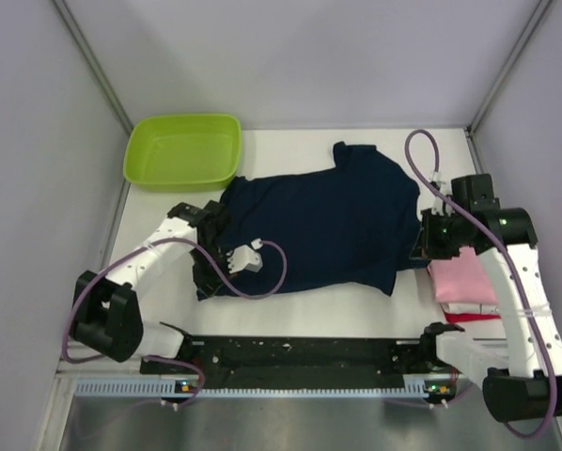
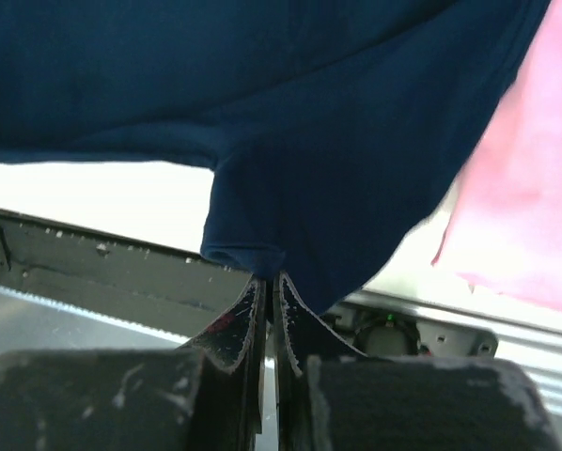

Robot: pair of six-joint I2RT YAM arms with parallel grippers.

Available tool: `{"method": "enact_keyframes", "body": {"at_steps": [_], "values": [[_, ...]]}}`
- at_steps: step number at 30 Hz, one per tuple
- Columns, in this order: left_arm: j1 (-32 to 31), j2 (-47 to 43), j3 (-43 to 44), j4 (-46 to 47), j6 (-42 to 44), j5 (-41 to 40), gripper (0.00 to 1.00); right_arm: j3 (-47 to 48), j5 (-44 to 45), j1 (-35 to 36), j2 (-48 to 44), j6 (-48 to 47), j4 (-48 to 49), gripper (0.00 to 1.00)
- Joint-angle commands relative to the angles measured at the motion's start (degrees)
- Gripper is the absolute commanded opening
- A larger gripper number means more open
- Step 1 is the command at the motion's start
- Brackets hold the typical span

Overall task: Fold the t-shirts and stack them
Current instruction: Flatten out the tshirt, then fold the flattened tshirt in 1/3 of the way

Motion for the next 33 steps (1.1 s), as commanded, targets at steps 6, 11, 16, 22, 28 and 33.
{"method": "enact_keyframes", "body": {"at_steps": [6, 11, 16, 22, 28, 33], "values": [[3.75, 13.00, 14.28, 12.33, -14.25, -8.62, 0.00, 4.80, 13.21, 0.68, 23.75, -11.85, 22.39, 0.00], [4.63, 18.02, 13.58, 15.14, -15.66, -11.79, 0.00, 9.72, 13.29, 0.68, 32.64, -13.44, 29.25, 0.00], [4.64, 19.17, 15.51, 17.96, -16.89, -14.25, 0.00, 8.85, 17.17, 0.59, 34.41, -20.20, 42.61, 0.00], [4.72, 21.01, 17.36, 19.28, -17.95, -18.37, 0.00, 9.02, 18.73, 0.68, 39.24, -28.21, 46.67, 0.00], [4.64, 22.15, 17.53, 20.42, -18.47, -21.20, 0.00, 11.21, 19.54, 0.68, 41.61, -31.90, 48.07, 0.00], [4.64, 22.69, 18.15, 20.51, -19.09, -21.63, 0.00, 14.46, 19.18, 0.68, 45.91, -32.87, 48.87, 0.00]]}}
